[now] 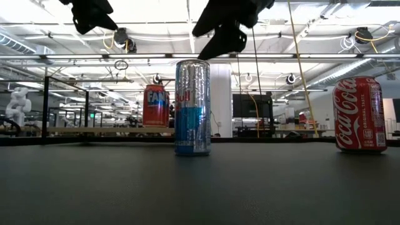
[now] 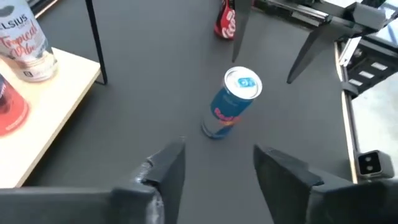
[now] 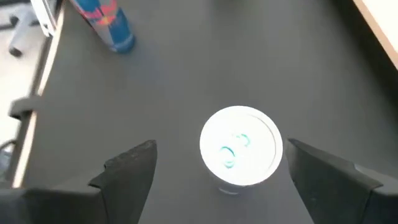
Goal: Place canned beverage on shelf
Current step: Put the top blue soda can on the shelf
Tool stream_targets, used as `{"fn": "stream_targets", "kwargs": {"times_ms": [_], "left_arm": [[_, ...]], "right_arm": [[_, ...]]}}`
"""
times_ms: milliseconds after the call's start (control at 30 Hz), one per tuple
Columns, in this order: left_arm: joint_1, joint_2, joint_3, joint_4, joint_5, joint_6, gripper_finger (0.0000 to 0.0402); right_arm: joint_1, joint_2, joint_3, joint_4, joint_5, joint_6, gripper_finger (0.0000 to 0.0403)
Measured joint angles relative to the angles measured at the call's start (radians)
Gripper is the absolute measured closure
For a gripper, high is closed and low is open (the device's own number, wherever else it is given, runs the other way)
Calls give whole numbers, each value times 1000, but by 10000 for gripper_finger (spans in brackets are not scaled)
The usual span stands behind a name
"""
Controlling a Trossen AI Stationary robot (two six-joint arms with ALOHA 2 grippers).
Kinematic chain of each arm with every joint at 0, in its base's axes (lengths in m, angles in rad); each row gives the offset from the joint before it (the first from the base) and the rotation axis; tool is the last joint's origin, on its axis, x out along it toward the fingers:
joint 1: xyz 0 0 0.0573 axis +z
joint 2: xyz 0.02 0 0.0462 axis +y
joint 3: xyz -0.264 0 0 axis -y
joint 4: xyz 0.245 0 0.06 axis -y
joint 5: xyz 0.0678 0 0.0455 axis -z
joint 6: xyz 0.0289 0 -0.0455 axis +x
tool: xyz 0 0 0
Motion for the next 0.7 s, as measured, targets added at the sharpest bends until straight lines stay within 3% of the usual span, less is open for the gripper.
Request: {"fn": "stream_targets", "kwargs": {"times_ms": [267,567,700], "left_arm": [[0,52,0,0,1,1,139],[0,123,0,0,-19,9,131],[0,170,0,15,-46,7,132]], "right_arm": [[-6,18,0,1,1,-38,42],[-49,38,0,3,0,-74,42],[-54,82,0,34,-54,-78,42]]}}
